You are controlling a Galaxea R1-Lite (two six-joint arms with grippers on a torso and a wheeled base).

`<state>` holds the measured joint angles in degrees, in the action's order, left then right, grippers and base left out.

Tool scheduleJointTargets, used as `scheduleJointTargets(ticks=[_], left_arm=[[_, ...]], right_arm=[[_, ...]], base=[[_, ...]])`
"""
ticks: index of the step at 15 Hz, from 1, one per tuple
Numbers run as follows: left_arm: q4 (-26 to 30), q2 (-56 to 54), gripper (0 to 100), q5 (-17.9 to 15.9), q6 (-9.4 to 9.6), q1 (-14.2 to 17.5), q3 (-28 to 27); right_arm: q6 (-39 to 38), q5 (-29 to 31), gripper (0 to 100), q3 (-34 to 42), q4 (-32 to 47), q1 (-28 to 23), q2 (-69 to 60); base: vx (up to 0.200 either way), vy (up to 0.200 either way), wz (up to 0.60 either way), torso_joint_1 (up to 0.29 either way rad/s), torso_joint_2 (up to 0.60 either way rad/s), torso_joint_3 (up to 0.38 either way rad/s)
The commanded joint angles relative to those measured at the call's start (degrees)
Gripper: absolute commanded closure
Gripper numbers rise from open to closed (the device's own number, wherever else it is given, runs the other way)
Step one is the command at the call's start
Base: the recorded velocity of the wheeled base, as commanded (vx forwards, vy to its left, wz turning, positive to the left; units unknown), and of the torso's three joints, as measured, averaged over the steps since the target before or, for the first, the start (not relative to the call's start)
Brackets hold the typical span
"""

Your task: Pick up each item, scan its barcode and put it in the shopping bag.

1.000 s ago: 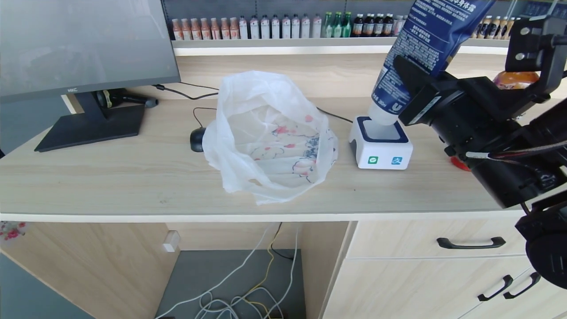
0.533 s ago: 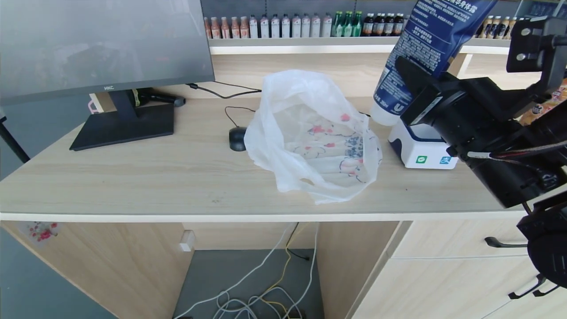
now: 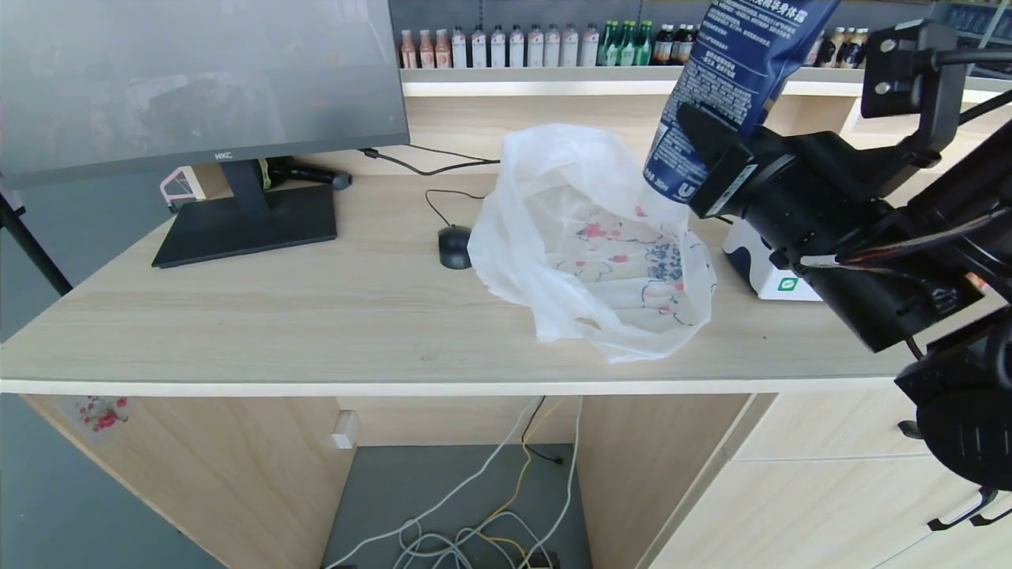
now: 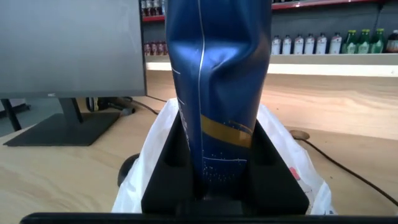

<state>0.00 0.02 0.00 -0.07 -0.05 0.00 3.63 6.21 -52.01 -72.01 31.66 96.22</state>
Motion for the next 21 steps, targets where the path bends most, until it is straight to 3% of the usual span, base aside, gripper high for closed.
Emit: scheduleJointTargets(ticks=[1, 6, 8, 21], left_arm=[[0.0, 0.0, 100, 0.0, -0.01, 0.0, 0.0], [0.0, 0.0, 100, 0.0, -0.01, 0.0, 0.0], [0.0, 0.0, 100, 0.0, -0.01, 0.0, 0.0], [0.0, 0.0, 100, 0.0, -0.01, 0.0, 0.0]], right_arm=[[-0.6, 0.0, 100, -4.0, 4.8, -0.1, 1.3], [-0.6, -0.9, 100, -14.4, 17.6, 0.7, 6.1], [-0.6, -1.5, 100, -18.6, 19.4, 0.8, 10.3], [-0.3, -1.9, 100, -22.0, 12.6, 2.4, 23.0]], base=[[0.0, 0.0, 0.0, 0.0, 0.0, 0.0], [0.0, 0.0, 0.0, 0.0, 0.0, 0.0], [0.0, 0.0, 0.0, 0.0, 0.0, 0.0], [0.0, 0.0, 0.0, 0.0, 0.0, 0.0]])
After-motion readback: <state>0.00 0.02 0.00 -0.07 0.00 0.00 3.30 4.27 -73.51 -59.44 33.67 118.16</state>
